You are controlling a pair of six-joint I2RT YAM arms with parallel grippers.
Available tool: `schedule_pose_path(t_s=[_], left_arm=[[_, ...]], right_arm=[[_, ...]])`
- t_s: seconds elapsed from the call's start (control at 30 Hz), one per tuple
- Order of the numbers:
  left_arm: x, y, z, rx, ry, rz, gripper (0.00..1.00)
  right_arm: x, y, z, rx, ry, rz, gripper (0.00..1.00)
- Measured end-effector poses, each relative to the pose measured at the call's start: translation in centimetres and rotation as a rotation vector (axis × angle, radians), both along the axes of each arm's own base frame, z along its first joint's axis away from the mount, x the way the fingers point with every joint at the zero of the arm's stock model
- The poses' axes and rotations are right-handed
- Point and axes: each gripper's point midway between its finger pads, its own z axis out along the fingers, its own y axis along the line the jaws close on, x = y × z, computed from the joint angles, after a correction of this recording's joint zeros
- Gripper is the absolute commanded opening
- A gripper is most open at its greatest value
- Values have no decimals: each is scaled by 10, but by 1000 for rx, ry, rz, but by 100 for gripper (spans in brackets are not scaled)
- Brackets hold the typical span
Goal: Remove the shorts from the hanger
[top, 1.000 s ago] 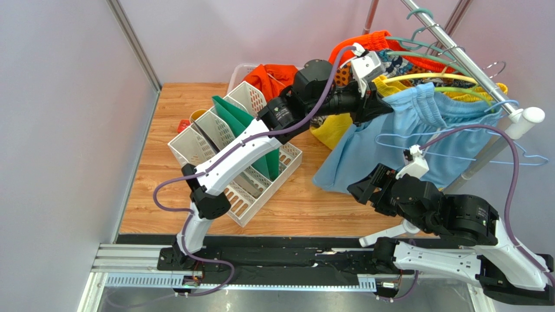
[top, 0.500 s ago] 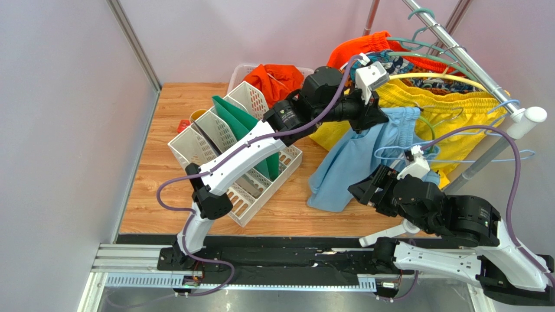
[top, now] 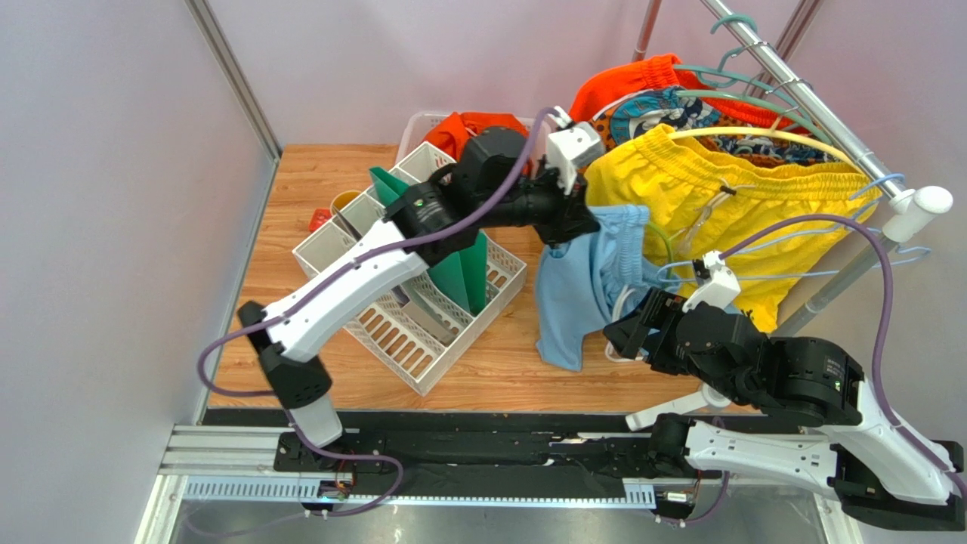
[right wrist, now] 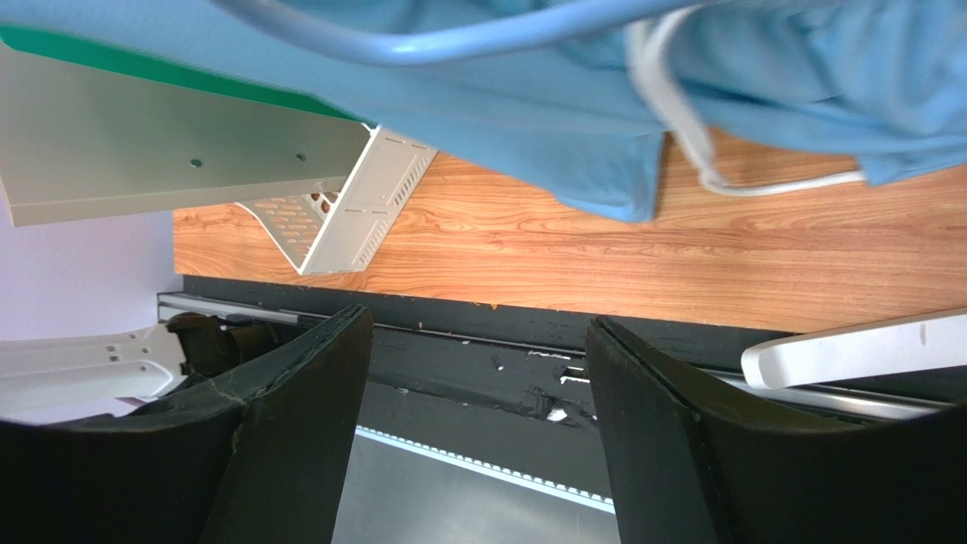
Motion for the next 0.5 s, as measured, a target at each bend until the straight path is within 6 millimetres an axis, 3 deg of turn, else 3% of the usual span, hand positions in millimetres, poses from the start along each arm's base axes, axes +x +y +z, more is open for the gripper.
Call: schedule_pose_path(t_s=[0.23, 0.5], left_arm=[[-19, 76, 30, -60, 4, 132, 0], [-45, 146, 32, -132, 55, 274, 0]], right_arm=[[5, 9, -3, -61, -16, 38, 74], [15, 44, 4, -89, -36, 111, 74]])
